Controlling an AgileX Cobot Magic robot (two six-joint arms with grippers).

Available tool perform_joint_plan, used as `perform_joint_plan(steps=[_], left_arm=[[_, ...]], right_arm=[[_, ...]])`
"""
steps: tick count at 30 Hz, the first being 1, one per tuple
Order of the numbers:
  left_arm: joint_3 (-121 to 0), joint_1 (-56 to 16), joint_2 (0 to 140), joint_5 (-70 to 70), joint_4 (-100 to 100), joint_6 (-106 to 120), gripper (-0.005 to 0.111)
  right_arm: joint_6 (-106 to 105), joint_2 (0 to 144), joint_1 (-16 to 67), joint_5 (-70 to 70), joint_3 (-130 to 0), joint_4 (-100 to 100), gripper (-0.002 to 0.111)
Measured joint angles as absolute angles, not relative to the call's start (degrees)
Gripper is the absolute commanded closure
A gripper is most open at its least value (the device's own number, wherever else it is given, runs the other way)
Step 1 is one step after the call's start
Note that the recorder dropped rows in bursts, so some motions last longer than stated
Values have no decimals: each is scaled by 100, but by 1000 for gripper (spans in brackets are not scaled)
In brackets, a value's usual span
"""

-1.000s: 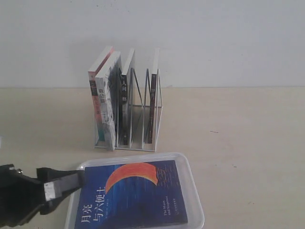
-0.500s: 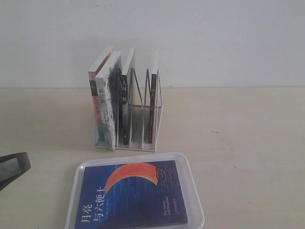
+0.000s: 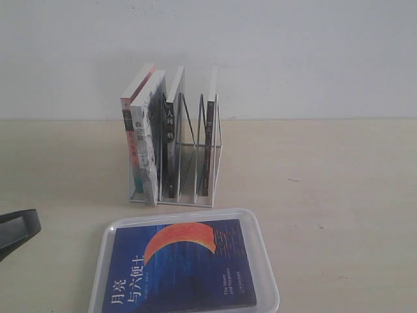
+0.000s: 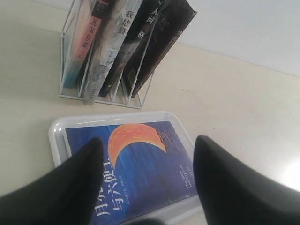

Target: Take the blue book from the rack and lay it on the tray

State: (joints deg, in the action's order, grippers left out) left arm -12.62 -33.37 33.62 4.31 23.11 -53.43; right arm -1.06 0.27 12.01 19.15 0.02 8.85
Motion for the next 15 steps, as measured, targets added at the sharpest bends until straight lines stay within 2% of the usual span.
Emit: perform_joint_plan(steps=[8,10,15], left_arm=[[-913,-3337,3362,-180,2311,-5356,87],[-780,-3337,3362,-336,2311,-5377,100],[-596,-3337,3362,-856,2311,-5390,103]], right_arm=[[-106,27,1201,1915,2,885,108],[-106,27,1201,1915,2,885,108],[-106,27,1201,1915,2,885,108]])
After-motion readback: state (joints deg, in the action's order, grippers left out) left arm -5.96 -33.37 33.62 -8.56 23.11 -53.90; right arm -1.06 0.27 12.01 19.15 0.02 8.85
